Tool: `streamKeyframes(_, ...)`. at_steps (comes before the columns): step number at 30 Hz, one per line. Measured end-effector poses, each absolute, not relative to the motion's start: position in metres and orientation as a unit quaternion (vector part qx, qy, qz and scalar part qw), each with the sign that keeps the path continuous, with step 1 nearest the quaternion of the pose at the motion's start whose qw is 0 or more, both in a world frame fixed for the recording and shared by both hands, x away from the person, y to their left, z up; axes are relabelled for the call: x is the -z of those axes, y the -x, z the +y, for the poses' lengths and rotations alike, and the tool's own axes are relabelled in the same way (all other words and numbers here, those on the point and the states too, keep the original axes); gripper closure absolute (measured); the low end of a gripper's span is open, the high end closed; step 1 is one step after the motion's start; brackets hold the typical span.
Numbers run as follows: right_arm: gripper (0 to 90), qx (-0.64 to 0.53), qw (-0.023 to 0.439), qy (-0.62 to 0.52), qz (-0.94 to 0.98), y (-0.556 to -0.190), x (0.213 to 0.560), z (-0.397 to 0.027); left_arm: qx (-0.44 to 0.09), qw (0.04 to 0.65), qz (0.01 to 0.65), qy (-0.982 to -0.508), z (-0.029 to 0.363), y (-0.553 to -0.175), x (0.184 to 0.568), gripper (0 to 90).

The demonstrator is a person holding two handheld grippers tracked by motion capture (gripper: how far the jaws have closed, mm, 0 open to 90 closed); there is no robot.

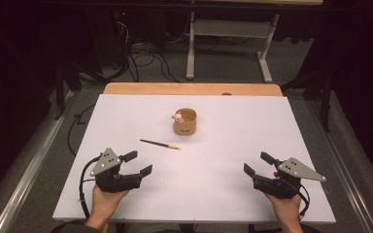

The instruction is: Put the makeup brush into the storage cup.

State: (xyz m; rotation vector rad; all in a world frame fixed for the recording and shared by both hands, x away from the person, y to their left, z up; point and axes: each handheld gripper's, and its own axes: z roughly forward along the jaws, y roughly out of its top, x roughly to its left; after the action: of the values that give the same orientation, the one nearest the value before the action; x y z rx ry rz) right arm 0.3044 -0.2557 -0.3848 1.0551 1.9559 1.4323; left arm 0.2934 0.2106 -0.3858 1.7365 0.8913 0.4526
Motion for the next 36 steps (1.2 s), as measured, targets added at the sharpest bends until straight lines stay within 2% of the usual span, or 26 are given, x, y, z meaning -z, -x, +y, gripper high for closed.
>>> streamKeyframes(36, 26.3, -0.526, 0.246, -0.387, 0.716, -0.305, 0.384, -0.256, -0.186, 0.541, 0.380, -0.727, 0.206, -0.311, 0.369, 24.7)
